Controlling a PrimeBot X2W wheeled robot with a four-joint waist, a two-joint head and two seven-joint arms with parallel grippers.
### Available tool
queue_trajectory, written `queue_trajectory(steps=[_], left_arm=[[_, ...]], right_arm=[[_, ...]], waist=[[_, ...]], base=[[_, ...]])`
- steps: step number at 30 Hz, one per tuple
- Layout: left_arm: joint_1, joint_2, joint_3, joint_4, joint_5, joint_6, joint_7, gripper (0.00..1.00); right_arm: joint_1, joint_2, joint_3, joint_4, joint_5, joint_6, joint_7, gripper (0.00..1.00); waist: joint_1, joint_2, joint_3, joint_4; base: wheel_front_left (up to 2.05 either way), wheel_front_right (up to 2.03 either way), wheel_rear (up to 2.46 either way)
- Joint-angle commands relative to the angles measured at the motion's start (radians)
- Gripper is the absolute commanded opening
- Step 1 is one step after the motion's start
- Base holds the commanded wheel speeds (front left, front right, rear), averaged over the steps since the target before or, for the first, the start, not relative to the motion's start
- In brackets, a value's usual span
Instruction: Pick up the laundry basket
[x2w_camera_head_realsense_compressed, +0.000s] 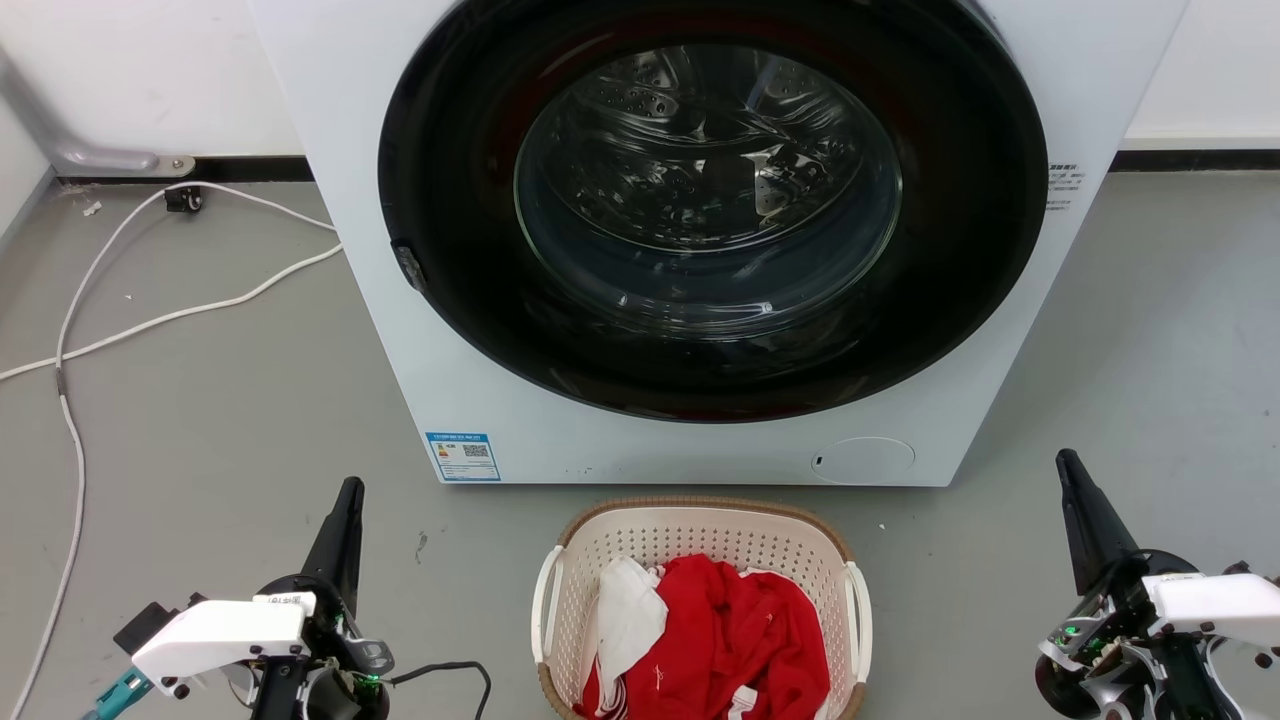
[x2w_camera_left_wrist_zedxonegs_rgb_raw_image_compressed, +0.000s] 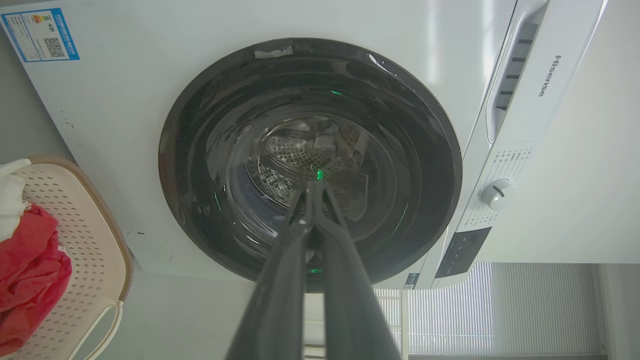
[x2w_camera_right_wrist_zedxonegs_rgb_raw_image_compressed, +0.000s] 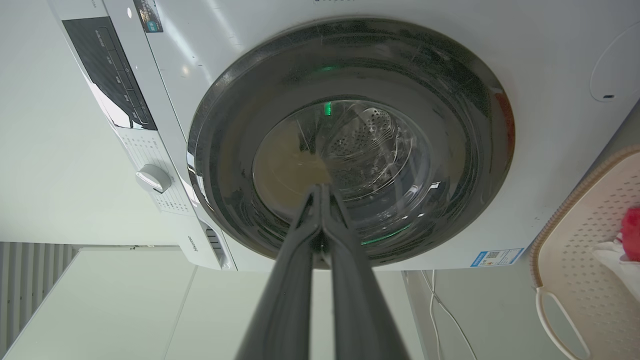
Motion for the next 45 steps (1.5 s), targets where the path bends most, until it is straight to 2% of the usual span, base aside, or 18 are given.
queue_trajectory(steps=[1,45], left_arm=[[-0.011,0.000,0.003,0.001,0.004,-0.005,0.003,0.00],[-0.012,-0.002,0.005,0.001,0.005,-0.005,0.004,0.00]], right_arm=[[-0.010,0.002,-0.001,0.001,-0.008,0.000,0.002,0.00],[-0.011,0.003,-0.002,0.001,-0.007,0.000,0.002,0.00]], waist=[[0.0000,0.0000,0.000,0.000],[0.0000,0.0000,0.000,0.000]], base=[[0.00,0.00,0.00],[0.00,0.00,0.00]])
